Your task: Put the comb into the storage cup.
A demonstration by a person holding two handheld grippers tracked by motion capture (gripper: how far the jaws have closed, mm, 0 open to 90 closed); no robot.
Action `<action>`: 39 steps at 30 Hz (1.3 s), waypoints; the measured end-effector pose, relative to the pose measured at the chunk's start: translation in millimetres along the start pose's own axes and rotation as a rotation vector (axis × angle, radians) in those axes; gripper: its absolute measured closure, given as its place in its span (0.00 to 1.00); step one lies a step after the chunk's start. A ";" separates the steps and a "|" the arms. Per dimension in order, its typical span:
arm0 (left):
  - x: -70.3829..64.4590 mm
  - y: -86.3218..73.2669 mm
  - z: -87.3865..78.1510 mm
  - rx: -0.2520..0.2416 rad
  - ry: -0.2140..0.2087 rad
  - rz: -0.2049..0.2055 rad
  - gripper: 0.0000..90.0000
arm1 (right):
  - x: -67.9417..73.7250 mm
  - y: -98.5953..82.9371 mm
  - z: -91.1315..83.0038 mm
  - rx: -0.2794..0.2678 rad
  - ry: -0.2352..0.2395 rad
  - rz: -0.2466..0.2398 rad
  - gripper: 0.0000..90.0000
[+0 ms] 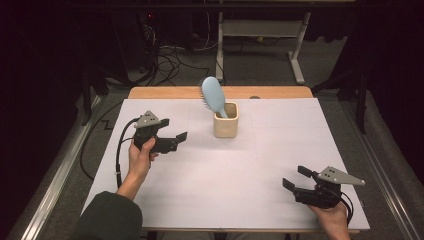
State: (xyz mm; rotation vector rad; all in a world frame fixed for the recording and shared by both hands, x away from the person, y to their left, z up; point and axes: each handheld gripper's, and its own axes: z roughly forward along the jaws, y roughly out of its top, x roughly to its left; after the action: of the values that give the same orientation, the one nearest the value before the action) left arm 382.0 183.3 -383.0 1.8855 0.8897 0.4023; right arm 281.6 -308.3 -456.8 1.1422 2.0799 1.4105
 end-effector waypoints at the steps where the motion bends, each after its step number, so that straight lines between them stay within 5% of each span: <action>1: 0.1 -0.7 -0.7 0.000 0.003 0.000 0.18 | 0.0 0.0 0.0 0.000 0.000 0.001 0.25; 39: 3.9 -18.4 -27.9 -0.020 0.037 -0.025 0.17 | -0.3 0.2 -0.1 -0.003 0.001 0.002 0.25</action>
State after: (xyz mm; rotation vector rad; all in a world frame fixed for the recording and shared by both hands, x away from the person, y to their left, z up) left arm 360.1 208.5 -386.4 1.8518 0.9298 0.4303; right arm 281.7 -308.6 -456.6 1.1437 2.0772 1.4145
